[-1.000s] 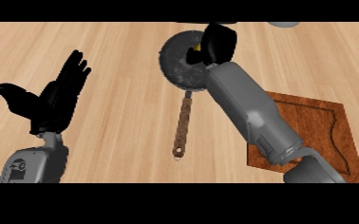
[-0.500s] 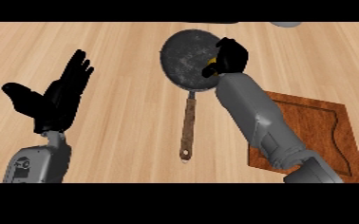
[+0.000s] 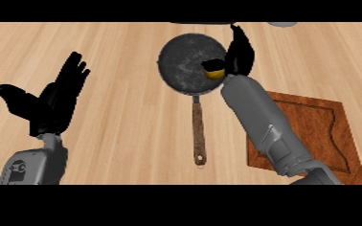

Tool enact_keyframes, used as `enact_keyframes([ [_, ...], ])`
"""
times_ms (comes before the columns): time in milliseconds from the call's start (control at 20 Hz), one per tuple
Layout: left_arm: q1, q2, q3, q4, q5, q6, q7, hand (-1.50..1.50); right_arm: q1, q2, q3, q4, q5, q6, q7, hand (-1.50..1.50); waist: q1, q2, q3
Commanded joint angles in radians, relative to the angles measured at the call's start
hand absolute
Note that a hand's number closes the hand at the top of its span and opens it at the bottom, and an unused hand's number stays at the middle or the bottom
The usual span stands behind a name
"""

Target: Pick the lemon from the cutting board and place it in the pan

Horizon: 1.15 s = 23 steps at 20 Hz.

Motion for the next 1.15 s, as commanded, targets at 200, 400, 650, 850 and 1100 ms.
enact_keyframes([
  [200,0.053,0.002,0.026,0.011,-0.002,0.003,-0.045,0.00,0.271,-0.035,-0.120,-0.362,-0.252,0.078,-0.283,-1.50,-0.051,-0.017,0.000],
  [400,0.074,0.009,0.040,0.016,-0.002,0.003,-0.057,0.00,0.467,0.003,-0.082,-0.618,-0.342,0.161,-0.358,-1.50,-0.074,-0.026,-0.001],
  [650,0.064,0.031,0.064,0.023,0.010,-0.011,-0.065,0.00,0.731,-0.018,0.027,-0.939,-0.374,0.281,-0.348,-1.50,-0.058,-0.020,-0.002],
  [850,0.017,0.030,0.050,0.009,0.007,-0.004,-0.018,0.00,0.942,-0.076,0.081,-1.217,-0.342,0.310,-0.244,-1.50,-0.048,-0.017,-0.002],
  [1100,0.078,0.012,0.022,-0.083,0.005,-0.010,0.031,0.00,1.017,-0.073,0.105,-1.317,-0.284,0.313,-0.187,-1.50,-0.028,-0.012,-0.002],
])
